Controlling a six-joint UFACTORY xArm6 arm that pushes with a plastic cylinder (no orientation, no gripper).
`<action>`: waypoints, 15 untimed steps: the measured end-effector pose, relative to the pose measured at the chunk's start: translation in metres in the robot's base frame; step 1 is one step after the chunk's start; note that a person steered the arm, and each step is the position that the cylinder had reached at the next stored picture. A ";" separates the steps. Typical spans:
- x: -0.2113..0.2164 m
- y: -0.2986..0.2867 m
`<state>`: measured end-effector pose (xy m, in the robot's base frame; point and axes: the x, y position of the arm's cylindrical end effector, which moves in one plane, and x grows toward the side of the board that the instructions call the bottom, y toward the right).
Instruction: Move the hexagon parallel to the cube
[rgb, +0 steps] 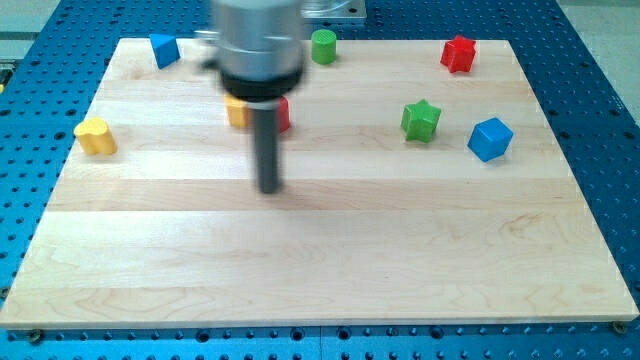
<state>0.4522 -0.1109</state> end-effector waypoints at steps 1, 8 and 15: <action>-0.031 -0.100; -0.052 0.068; -0.024 0.021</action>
<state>0.4278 -0.0896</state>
